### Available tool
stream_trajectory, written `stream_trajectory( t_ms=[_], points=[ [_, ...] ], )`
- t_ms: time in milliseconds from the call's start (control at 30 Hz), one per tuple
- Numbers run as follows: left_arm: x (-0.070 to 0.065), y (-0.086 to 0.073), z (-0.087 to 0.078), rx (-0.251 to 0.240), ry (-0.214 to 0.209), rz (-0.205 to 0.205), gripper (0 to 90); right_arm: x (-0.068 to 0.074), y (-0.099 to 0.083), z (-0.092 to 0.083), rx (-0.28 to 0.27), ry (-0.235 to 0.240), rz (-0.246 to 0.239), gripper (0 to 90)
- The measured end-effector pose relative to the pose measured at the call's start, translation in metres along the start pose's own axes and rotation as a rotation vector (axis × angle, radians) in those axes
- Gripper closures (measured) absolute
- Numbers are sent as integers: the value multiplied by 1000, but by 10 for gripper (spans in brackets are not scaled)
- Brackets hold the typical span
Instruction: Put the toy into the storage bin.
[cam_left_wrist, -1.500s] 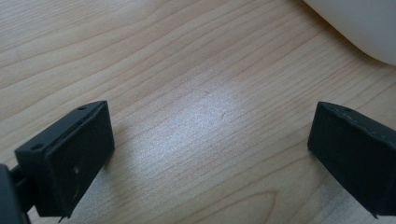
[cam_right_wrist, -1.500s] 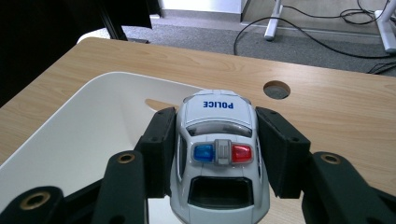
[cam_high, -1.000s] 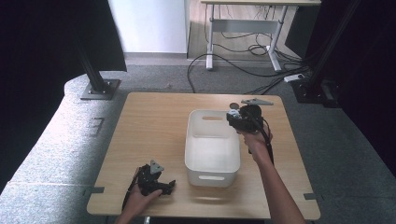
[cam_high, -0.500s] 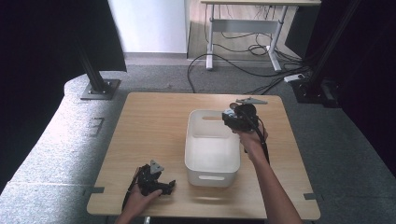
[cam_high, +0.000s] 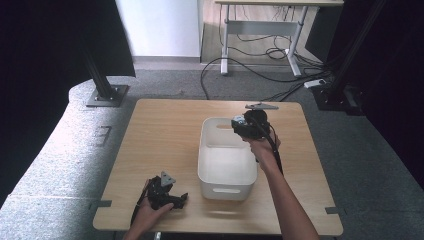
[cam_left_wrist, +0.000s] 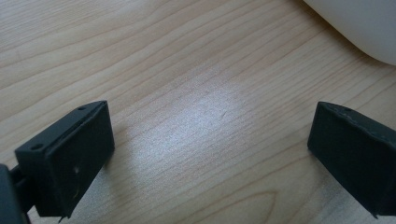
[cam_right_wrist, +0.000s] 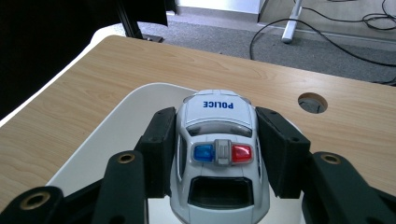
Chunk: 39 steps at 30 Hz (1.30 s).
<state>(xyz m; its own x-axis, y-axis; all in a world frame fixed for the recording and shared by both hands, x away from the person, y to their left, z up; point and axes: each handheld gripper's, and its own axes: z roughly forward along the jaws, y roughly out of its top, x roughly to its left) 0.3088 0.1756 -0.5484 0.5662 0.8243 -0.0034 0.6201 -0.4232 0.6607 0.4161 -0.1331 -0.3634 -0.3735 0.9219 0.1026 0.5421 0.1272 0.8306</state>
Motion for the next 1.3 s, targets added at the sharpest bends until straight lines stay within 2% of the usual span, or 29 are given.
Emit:
stream_trajectory(
  t_ms=[700,1300],
  points=[
    [0,0,0,0,-1,2,4,18,4,15,17,17,-15,501],
    [0,0,0,0,-2,2,5,27,6,26,32,25,-19,500]
  ],
)
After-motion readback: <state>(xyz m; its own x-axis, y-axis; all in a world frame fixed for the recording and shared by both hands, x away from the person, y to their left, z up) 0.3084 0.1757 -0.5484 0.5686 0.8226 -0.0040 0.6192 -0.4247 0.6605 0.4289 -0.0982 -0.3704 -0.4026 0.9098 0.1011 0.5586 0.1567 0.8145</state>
